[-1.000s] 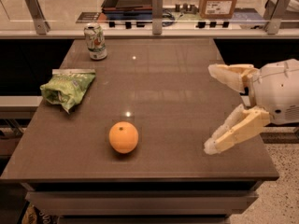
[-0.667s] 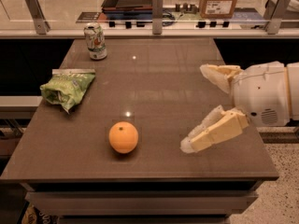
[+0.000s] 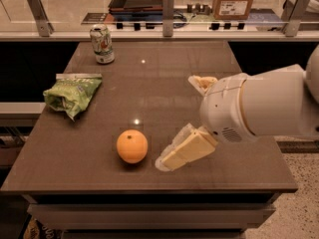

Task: Move orange near 7up can

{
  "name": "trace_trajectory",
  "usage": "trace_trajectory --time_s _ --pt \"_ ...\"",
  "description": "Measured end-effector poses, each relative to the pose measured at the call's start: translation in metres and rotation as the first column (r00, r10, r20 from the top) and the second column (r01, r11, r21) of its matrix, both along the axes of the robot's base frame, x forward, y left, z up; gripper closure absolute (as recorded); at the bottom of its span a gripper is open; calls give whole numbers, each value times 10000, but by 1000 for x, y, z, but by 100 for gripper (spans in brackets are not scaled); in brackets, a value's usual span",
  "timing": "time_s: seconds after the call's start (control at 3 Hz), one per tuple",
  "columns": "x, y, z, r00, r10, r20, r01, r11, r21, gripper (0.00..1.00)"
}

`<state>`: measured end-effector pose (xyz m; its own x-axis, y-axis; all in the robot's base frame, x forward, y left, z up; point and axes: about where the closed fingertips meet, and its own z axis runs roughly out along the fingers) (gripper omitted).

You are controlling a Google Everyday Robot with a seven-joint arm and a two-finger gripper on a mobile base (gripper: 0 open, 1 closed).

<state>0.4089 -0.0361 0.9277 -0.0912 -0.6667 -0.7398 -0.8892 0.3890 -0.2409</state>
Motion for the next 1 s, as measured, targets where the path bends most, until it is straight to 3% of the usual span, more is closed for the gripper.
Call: trace_trajectory --time_s 0.33,0.67,1.0 --pt "-2 17 -16 9994 325 -91 -328 9987 -378 0" --pt "0 32 -31 9943 1016 -313 -1025 9943 -299 0" --pt "5 46 -41 9785 1975 -595 -1992 9797 -230 0"
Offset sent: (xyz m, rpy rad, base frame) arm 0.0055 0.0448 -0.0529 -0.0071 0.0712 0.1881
